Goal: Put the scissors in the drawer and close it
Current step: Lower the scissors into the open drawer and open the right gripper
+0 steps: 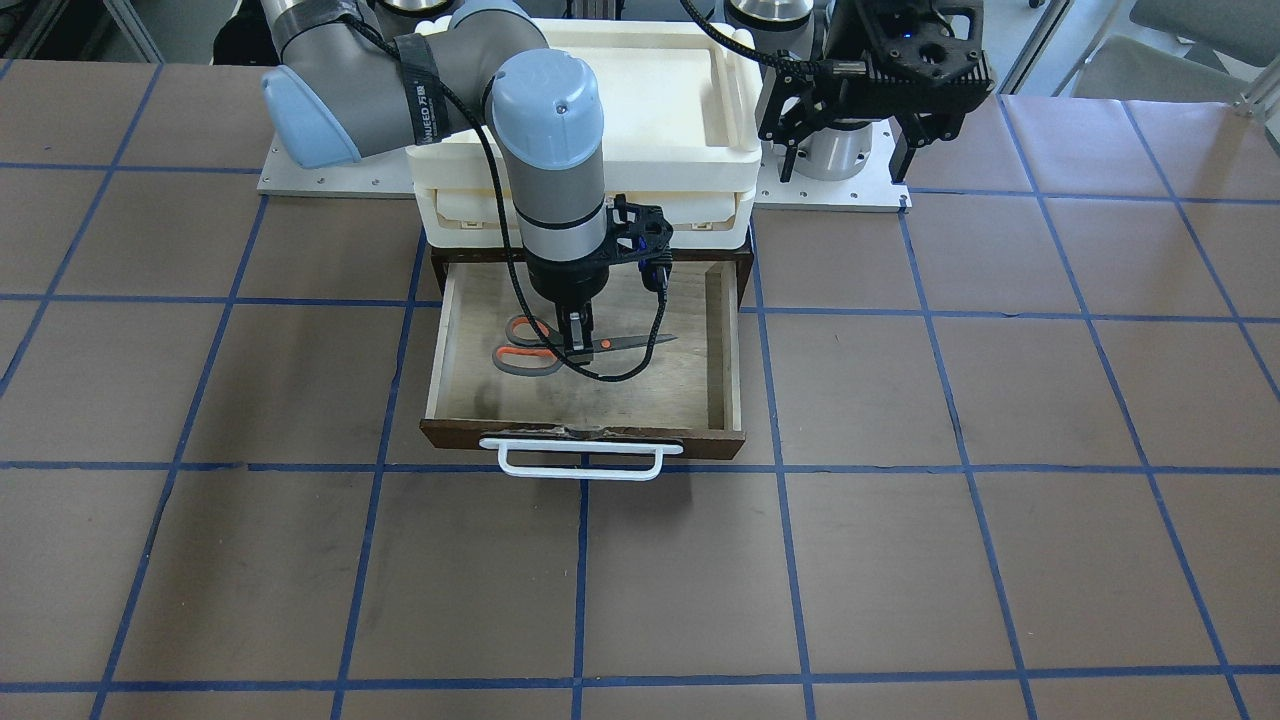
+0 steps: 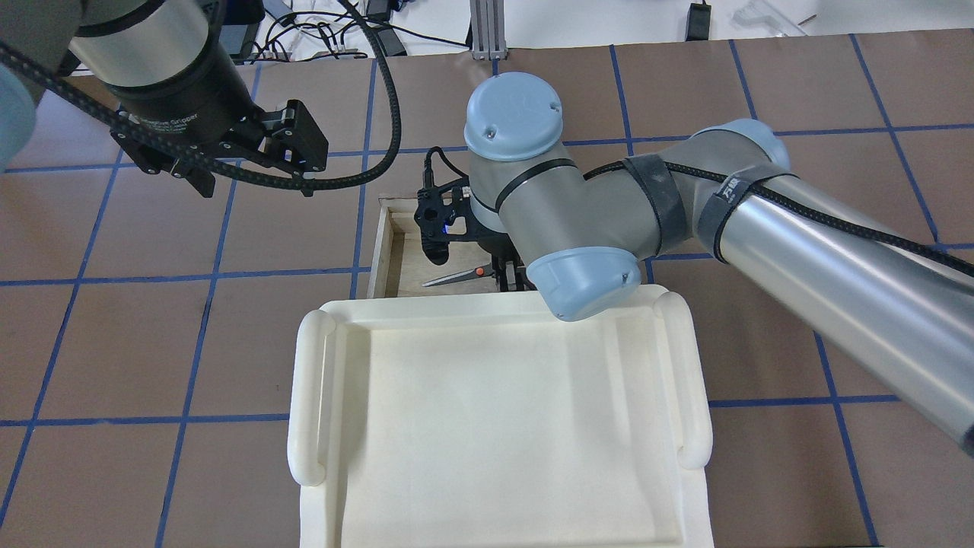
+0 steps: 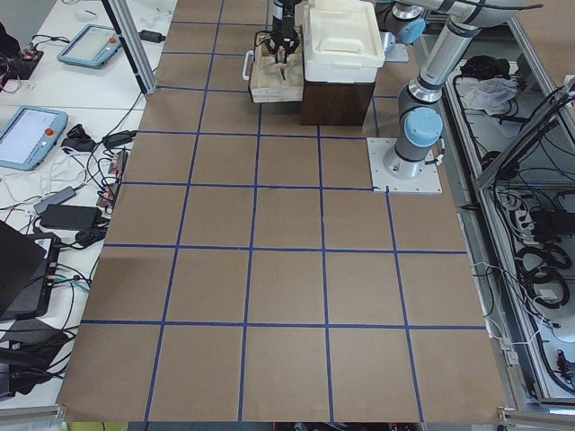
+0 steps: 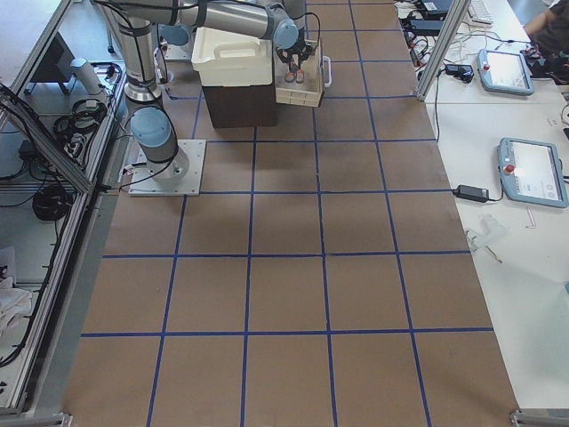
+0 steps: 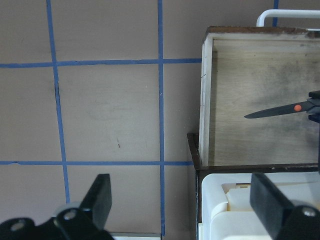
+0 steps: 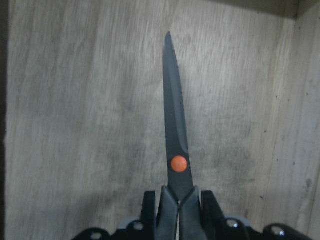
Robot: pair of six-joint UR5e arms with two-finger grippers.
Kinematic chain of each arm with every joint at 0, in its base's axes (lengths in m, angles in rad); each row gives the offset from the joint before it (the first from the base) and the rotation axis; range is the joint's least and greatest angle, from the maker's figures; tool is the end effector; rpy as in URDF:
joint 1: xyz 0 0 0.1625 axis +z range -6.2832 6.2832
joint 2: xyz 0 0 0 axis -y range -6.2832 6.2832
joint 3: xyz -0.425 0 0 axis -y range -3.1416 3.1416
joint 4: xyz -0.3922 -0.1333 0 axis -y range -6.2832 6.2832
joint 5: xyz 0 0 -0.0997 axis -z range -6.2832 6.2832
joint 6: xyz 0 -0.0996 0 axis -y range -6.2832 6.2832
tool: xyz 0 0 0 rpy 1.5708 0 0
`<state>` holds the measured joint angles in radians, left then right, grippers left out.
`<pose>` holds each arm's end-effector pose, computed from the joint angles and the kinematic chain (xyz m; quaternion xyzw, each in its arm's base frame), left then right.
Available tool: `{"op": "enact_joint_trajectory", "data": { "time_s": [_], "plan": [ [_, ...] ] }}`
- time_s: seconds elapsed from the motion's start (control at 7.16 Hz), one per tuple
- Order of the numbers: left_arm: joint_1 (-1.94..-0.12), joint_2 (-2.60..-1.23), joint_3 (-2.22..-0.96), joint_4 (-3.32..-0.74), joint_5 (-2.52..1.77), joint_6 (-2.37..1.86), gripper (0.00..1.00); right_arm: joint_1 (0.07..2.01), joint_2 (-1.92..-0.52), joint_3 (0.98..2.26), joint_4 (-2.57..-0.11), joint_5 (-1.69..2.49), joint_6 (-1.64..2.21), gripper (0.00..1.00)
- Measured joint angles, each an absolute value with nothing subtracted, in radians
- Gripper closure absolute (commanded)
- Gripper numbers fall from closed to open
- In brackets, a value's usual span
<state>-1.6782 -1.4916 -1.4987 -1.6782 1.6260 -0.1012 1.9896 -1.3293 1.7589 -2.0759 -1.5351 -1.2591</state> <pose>-0.1762 -0.4417 0.5503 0.0025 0.9994 -0.0247 0.0252 0.3548 -0.4606 0.3201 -0.7437 0.6672 -0.0417 0.0009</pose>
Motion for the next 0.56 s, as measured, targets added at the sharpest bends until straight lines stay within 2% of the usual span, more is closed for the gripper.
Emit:
{"op": "enact_joint_trajectory", "data": {
  "time_s": [0.56],
  "plan": [
    [-1.678, -1.492, -1.499, -1.678, 1.626, -0.102, 0.00, 1.981, -1.398, 1.724, -2.032, -1.507, -1.248, 0.00]
  ]
}}
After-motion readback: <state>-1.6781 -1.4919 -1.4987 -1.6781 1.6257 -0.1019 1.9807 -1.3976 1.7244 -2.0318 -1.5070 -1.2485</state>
